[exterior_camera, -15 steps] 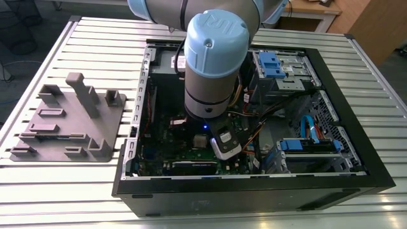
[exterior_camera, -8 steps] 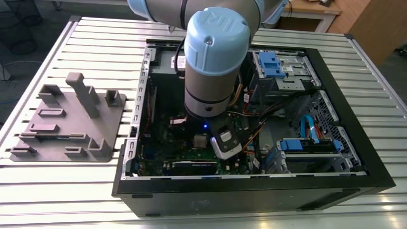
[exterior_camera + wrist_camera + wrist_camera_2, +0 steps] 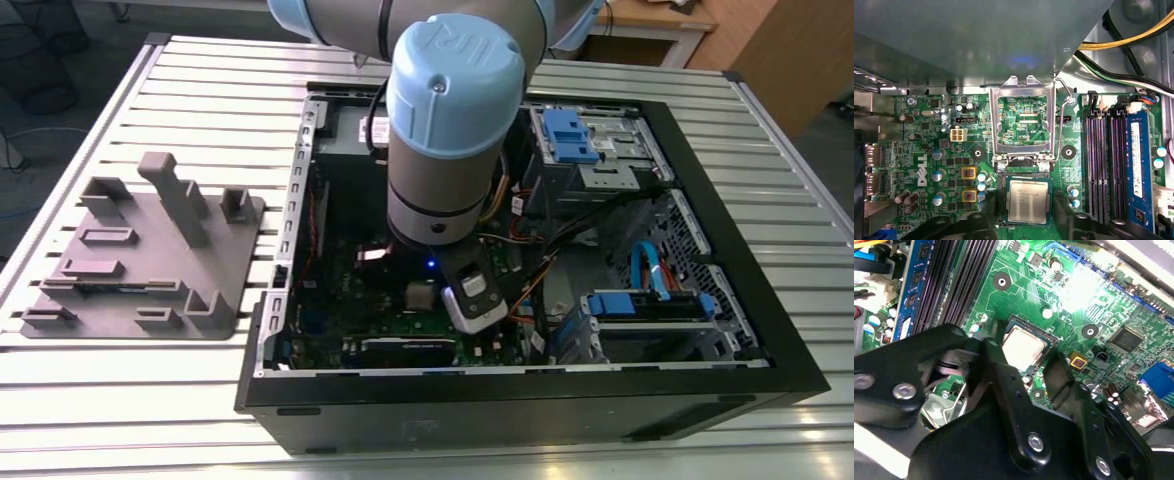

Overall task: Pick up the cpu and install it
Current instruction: 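Place the cpu into insertion slot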

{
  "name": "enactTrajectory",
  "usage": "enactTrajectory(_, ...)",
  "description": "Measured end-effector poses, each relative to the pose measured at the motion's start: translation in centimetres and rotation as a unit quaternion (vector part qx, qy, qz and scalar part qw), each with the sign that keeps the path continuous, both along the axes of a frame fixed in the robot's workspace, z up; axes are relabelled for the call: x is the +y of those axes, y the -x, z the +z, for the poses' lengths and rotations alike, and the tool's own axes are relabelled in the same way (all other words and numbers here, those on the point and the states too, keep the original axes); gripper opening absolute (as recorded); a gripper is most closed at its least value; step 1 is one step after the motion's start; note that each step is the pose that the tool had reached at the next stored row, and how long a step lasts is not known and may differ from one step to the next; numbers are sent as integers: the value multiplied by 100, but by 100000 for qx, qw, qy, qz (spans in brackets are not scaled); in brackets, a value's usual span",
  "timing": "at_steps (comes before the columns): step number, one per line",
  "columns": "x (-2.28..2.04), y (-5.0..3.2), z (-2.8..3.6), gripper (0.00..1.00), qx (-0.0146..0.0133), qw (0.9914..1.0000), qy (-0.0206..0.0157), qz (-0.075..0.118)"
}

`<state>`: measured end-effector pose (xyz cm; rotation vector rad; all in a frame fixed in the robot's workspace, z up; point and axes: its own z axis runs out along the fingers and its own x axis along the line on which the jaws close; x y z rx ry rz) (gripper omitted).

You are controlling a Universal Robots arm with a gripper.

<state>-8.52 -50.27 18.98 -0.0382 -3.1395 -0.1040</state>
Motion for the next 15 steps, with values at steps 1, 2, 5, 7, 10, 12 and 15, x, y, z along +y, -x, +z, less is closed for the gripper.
enactTrajectory(1,0,0,0,52,-9,100000,4,1)
enactTrajectory(2,0,0,2,52,-3,100000,20,4)
enactTrajectory(5,0,0,2,44,0,100000,7,2)
enactTrajectory(7,0,0,1,44,-2,100000,2,1)
enactTrajectory(10,0,0,1,44,-6,100000,-5,-1)
enactTrajectory(12,0,0,2,44,-6,100000,-11,-1)
enactTrajectory(15,0,0,3,44,-8,99999,-19,354)
